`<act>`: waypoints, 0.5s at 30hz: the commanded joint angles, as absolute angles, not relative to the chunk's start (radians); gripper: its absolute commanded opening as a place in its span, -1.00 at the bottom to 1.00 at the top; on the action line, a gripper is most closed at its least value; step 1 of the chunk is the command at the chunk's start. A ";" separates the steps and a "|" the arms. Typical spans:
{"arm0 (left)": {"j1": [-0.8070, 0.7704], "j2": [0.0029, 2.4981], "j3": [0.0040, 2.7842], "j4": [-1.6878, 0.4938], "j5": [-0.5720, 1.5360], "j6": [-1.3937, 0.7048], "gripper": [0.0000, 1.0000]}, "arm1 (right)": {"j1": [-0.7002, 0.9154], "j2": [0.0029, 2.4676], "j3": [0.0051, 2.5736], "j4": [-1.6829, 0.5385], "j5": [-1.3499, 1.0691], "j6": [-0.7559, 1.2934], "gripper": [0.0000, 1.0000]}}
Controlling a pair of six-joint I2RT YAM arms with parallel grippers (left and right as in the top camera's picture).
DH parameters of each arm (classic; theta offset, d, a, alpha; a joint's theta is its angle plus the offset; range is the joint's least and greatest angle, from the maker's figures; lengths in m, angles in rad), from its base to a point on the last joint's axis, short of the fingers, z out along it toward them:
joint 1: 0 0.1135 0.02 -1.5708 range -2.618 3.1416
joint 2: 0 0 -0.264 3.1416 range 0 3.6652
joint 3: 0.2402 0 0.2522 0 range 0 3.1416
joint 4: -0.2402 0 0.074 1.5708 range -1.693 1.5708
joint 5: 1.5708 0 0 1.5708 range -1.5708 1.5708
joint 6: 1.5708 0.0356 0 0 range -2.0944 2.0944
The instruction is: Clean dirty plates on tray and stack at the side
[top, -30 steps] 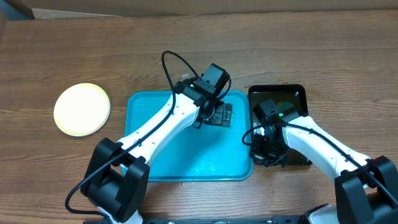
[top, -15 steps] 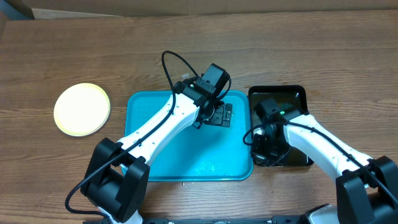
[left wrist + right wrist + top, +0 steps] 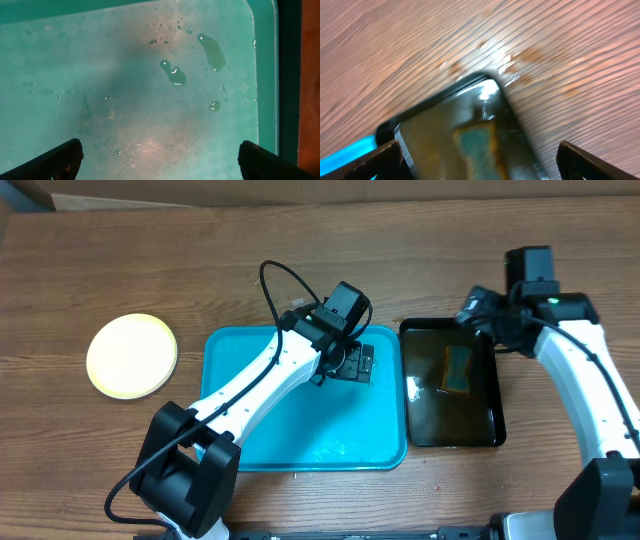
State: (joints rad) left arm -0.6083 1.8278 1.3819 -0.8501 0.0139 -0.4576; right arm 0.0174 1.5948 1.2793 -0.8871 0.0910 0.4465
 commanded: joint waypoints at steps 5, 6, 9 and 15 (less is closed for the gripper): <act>-0.604 1.825 1.401 -0.789 -0.101 -0.457 1.00 | -0.027 1.571 1.296 -0.876 0.164 0.437 1.00; -0.598 1.825 1.401 -0.776 -0.124 -0.457 1.00 | -0.027 1.571 1.296 -0.876 0.164 0.437 1.00; -0.572 1.825 1.401 -0.725 -0.215 -0.458 0.99 | -0.027 1.571 1.296 -0.876 0.164 0.437 1.00; -0.467 1.825 1.401 -0.626 -0.273 -0.457 0.99 | -0.027 1.571 1.296 -0.876 0.164 0.437 1.00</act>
State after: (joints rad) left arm -0.5297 1.8278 1.3827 -0.6441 -0.1970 -0.4572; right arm -0.0238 1.5948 1.2793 -0.8818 0.1463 0.4431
